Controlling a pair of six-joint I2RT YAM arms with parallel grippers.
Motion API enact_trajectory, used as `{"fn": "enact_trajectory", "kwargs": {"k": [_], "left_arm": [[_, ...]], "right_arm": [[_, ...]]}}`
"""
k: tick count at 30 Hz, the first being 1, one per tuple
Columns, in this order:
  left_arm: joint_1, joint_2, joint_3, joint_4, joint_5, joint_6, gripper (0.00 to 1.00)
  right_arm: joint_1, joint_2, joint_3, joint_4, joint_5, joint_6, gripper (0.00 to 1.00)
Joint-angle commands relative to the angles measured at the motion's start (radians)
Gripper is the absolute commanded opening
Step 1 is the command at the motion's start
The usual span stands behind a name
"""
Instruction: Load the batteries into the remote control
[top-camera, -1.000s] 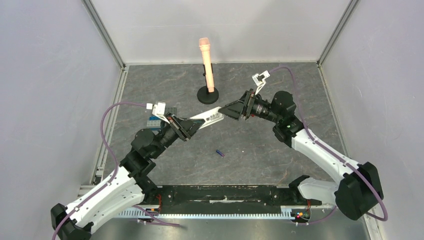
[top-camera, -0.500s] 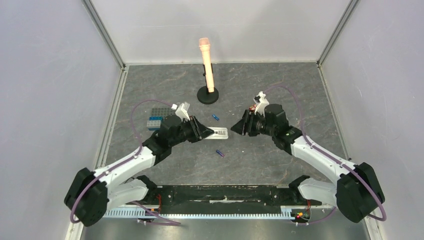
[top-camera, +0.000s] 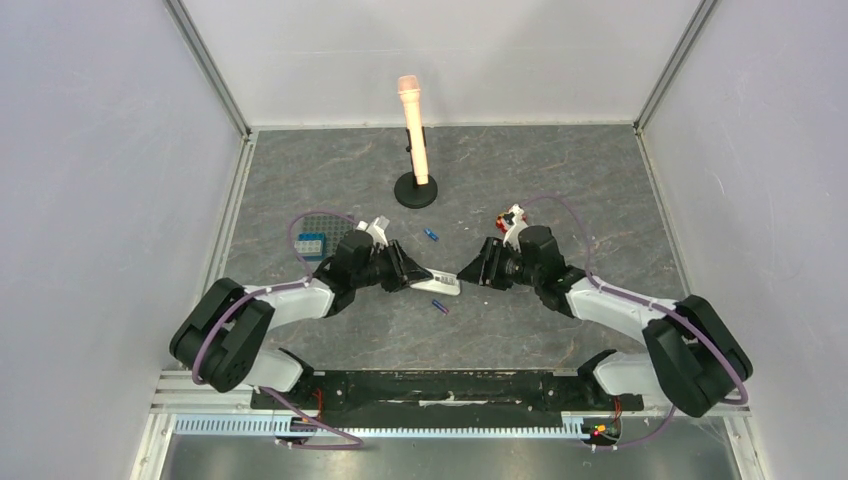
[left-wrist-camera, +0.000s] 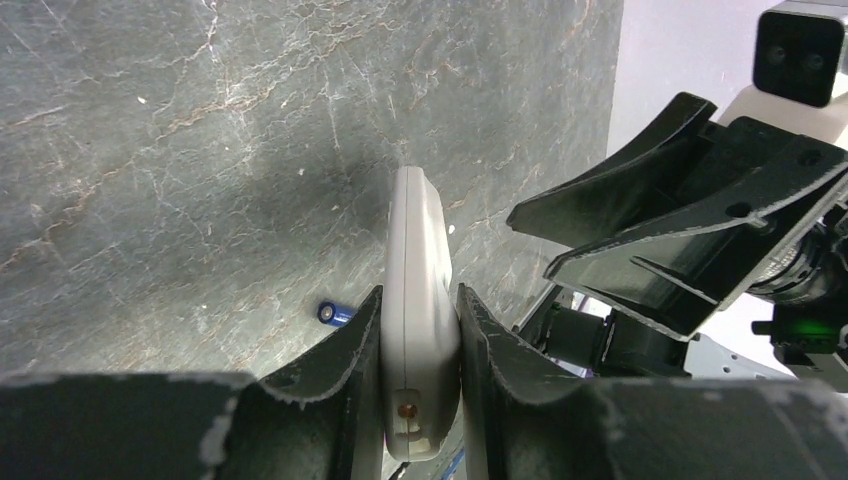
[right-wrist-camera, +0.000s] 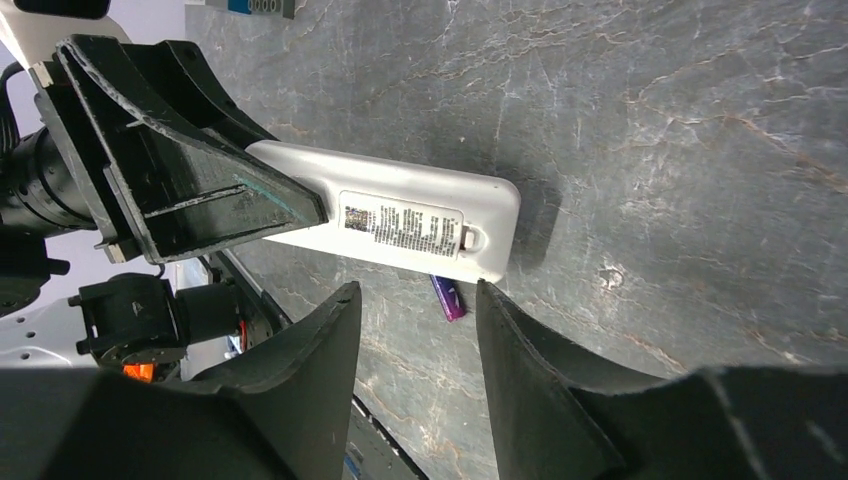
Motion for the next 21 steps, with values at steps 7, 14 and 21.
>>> {"fn": "enact_trajectory", "kwargs": {"k": [7, 14, 21], "left_arm": [[0.039, 0.032, 0.016, -0.071, 0.025, 0.057, 0.02], [0.055, 0.095, -0.007, -0.068, 0.028, 0.088, 0.02], [0.065, 0.131, -0.023, -0.032, 0.035, 0.087, 0.02]], "right_arm": [[0.026, 0.112, -0.005, 0.199, -0.016, 0.091, 0.36], [0.038, 0.184, 0.001, 0.26, -0.028, 0.122, 0.31], [0.049, 0.235, 0.012, 0.269, -0.026, 0.128, 0.31]]}}
